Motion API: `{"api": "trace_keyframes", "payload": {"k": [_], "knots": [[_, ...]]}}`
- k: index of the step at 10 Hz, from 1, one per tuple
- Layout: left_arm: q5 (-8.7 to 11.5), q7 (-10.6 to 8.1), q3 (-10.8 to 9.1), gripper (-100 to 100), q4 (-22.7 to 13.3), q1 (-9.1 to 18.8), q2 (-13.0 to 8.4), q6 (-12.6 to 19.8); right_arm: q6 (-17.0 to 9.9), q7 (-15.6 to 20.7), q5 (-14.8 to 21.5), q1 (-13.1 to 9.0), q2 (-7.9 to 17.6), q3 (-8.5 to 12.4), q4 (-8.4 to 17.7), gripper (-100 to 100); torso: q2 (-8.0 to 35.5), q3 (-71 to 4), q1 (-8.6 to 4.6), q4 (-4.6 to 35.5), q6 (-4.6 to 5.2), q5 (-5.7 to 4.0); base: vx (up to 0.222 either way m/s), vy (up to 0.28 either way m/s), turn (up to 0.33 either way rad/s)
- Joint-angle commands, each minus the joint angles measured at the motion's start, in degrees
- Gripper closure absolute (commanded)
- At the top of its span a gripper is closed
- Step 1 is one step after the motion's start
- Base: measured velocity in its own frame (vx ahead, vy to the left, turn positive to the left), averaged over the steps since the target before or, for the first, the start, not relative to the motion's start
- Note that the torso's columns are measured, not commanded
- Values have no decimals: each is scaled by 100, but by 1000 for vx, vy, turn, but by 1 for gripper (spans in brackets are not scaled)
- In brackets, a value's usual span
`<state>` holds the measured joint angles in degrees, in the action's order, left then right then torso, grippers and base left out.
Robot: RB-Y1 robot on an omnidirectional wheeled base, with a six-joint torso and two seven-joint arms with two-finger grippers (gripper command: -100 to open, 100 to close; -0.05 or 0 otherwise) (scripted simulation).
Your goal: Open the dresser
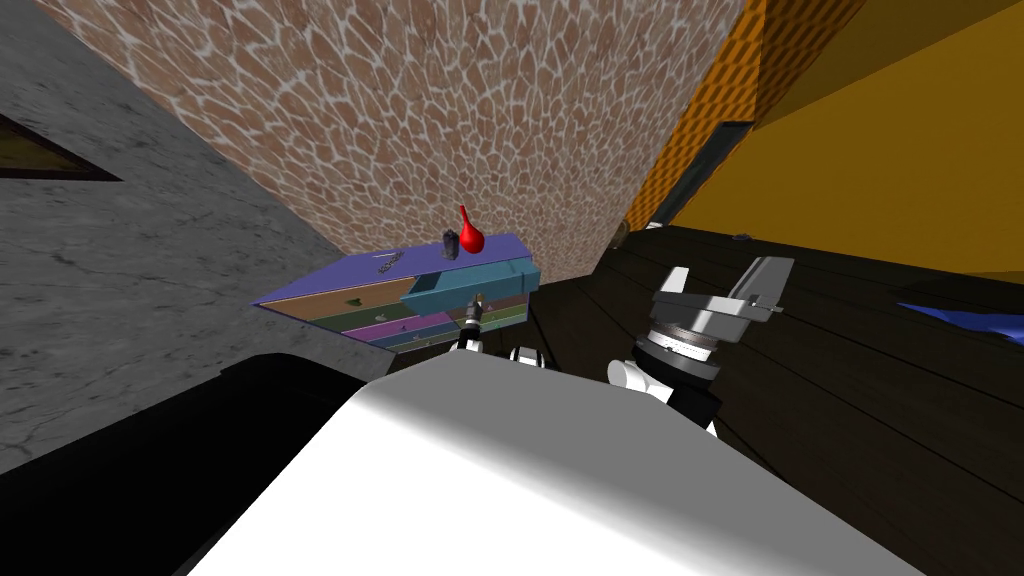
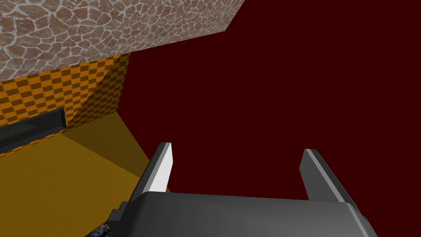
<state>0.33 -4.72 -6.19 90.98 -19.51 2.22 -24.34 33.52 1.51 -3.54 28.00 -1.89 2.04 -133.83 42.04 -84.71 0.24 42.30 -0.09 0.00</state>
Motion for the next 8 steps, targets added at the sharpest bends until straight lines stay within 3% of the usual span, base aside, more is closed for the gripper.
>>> {"api": "trace_keyframes", "payload": {"k": [1,4,5,7,8], "knots": [[-12,-1,33,100,68,-78,15,-10,0,0,0,0,0,0,0,0,15,5,-8,-5,1,3,-166,-97,16],[-22,1,59,100,118,-120,33,-27,0,0,0,-1,-1,-1,0,0,26,17,-16,-5,6,4,-147,-75,11],[145,39,38,100,-183,151,-139,-105,0,0,0,0,0,0,0,0,-2,-1,-3,-1,5,1,-131,-34,-12],[145,39,38,100,-408,283,-139,-105,0,0,0,0,0,0,0,0,17,14,-15,-10,12,12,-93,-37,3],[314,76,9,100,-658,593,-314,-192,0,0,0,0,0,0,0,0,-9,0,-14,-22,16,16,-87,-44,2]]}}
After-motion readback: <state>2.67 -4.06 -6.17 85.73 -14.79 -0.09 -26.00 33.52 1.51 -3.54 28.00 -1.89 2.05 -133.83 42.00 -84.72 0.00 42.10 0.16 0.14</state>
